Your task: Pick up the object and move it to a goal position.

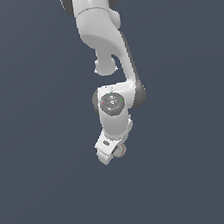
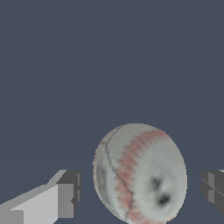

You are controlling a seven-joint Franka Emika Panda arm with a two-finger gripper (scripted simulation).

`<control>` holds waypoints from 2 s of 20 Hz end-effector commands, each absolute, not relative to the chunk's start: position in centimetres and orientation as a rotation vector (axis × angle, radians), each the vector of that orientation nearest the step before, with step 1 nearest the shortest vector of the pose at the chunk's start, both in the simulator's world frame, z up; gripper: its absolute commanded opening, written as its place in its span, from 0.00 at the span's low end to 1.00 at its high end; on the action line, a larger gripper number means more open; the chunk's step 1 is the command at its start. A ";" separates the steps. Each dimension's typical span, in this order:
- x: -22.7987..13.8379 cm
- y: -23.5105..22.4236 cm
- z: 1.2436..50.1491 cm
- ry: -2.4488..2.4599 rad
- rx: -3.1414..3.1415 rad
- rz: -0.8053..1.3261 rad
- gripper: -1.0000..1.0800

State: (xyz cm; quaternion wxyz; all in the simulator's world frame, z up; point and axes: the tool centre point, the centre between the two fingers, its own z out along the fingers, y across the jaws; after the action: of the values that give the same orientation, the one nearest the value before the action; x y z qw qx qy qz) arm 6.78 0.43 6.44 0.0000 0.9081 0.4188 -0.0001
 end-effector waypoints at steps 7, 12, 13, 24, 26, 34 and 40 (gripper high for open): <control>6.9 0.4 4.8 1.318 2.852 0.000 0.96; 6.9 0.4 4.8 1.318 2.852 0.000 0.00; 6.9 0.4 4.8 1.318 2.852 0.000 0.00; 6.7 0.0 5.7 1.317 2.852 -0.002 0.00; 6.5 -0.3 6.4 1.317 2.852 -0.002 0.00; 5.4 -2.5 11.7 1.317 2.852 -0.002 0.00; 4.2 -5.1 18.1 1.318 2.851 -0.002 0.00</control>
State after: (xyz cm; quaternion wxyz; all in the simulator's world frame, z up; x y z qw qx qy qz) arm 4.50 -4.38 16.28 -0.0006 0.9077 0.4196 -0.0018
